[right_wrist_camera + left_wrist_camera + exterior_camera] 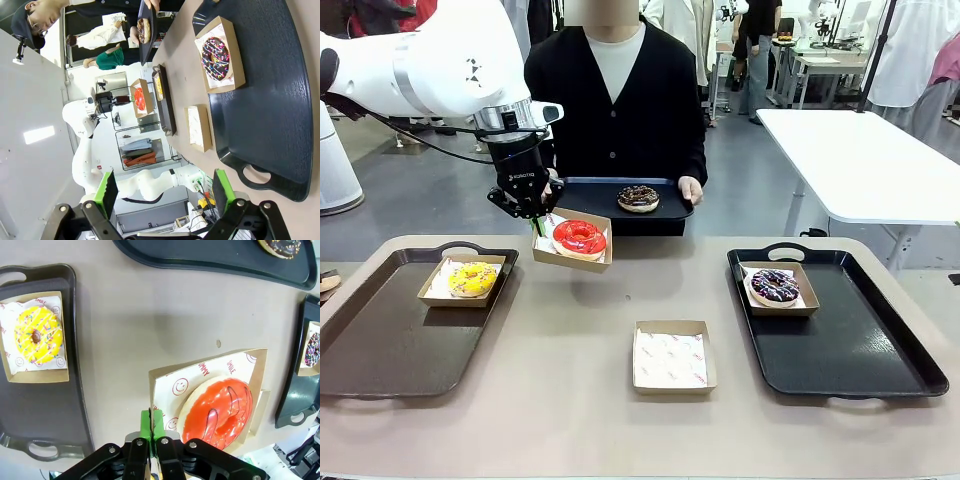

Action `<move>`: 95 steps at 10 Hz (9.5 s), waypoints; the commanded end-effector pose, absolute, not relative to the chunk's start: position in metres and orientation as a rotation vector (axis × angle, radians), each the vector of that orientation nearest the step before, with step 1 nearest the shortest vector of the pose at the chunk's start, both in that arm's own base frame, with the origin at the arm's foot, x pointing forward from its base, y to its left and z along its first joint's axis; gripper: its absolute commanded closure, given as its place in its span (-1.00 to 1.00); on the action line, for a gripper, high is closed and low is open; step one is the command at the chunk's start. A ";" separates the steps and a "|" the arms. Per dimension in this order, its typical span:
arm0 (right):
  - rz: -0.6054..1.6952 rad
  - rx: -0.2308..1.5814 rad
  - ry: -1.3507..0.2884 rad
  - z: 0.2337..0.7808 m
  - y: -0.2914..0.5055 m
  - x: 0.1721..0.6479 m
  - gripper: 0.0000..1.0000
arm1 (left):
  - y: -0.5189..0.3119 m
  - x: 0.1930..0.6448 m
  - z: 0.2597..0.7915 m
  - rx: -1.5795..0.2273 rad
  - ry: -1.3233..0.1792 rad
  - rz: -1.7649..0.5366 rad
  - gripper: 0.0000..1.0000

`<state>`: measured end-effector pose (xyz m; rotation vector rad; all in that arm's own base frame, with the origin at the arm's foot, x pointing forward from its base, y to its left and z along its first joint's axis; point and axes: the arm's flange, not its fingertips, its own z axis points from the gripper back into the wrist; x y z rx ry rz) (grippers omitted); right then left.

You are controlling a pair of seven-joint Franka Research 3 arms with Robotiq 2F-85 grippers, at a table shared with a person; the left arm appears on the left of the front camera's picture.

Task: Individually package the donuts and arrange them on the tray.
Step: Place the picked Paper togo box on the Handle tray while simultaneously picking up another Paper togo box from the table with the other hand.

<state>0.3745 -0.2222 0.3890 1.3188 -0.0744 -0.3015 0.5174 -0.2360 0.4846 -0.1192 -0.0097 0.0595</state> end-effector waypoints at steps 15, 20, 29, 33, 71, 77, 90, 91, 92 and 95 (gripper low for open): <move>-0.081 0.523 -0.017 0.497 0.032 0.380 -1.00 | -0.098 0.412 0.489 -0.142 -0.077 -0.112 0.97; -0.090 0.342 0.018 0.439 0.137 0.410 -1.00 | -0.040 0.391 0.457 -0.182 -0.084 -0.079 0.97; -0.056 0.287 0.047 0.382 0.175 0.428 -1.00 | -0.011 0.396 0.441 -0.186 -0.029 -0.016 0.97; -0.056 0.287 0.047 0.382 0.175 0.428 -1.00 | -0.011 0.396 0.441 -0.186 -0.029 -0.016 0.97; 0.004 -0.018 0.013 0.309 0.273 0.389 1.00 | 0.005 0.427 0.360 -0.136 0.005 0.000 -1.00; 0.007 -0.011 0.009 0.310 0.272 0.387 1.00 | 0.004 0.419 0.366 -0.096 -0.035 -0.040 -1.00; 0.027 -0.007 -0.040 0.356 0.261 0.388 0.96 | 0.046 0.409 0.407 -0.443 -0.025 -0.052 -1.00; 0.018 -0.004 -0.053 0.372 0.258 0.392 0.96 | 0.063 0.409 0.411 -0.558 -0.028 -0.051 -1.00; 0.015 -0.005 -0.058 0.386 0.260 0.394 0.96 | 0.080 0.408 0.414 -0.705 -0.017 -0.067 -1.00; 0.007 -0.011 -0.085 0.427 0.268 0.424 0.96 | 0.125 0.415 0.397 -1.101 -0.074 -0.103 -1.00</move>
